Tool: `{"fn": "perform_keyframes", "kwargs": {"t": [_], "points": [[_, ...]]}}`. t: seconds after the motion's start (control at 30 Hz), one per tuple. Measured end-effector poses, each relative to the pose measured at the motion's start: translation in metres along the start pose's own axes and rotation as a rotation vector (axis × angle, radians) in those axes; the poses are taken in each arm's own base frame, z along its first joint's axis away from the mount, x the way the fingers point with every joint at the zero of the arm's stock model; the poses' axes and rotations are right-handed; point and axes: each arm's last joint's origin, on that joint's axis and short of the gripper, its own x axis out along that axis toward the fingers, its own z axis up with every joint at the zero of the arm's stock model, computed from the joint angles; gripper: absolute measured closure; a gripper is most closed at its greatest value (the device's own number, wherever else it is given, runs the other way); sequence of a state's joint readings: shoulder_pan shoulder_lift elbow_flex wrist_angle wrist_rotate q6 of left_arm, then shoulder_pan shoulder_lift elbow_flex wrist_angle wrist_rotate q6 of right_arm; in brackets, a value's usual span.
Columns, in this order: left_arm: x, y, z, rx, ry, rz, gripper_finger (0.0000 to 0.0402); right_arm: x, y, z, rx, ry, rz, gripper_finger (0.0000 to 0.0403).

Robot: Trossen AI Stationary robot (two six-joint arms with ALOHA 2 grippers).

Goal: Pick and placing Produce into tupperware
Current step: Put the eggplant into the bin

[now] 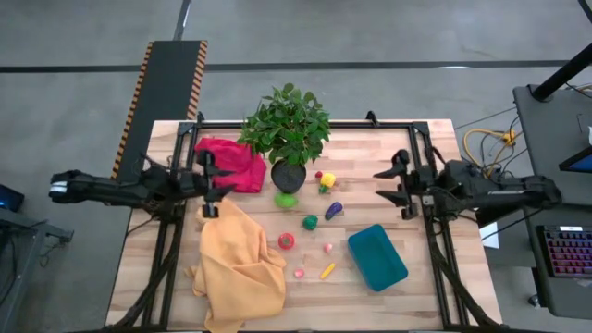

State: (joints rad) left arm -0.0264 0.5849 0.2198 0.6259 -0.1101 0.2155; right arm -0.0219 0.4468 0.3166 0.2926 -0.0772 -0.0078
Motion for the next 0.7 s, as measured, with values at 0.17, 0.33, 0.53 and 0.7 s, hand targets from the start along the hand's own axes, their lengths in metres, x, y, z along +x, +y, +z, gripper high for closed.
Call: {"fn": "perform_keyframes", "kwargs": {"t": [0.17,0.33,0.53,0.7], "points": [[0.02,-0.003,-0.004,0.009,0.086,-0.023,0.0272,0.029,-0.002,0.015,-0.09,0.247,0.016,0.0199],[0.035,-0.005,-0.004,0.012,0.114,-0.029,0.0272,0.053,-0.004,0.03,-0.15,0.395,0.04,0.0199],[0.043,-0.006,-0.005,0.014,0.14,-0.034,0.0272,0.075,-0.006,0.033,-0.141,0.54,0.052,0.0199],[0.042,-0.007,-0.008,0.014,0.153,-0.036,0.0272,0.089,-0.009,0.019,-0.156,0.627,0.013,0.0199]]}}
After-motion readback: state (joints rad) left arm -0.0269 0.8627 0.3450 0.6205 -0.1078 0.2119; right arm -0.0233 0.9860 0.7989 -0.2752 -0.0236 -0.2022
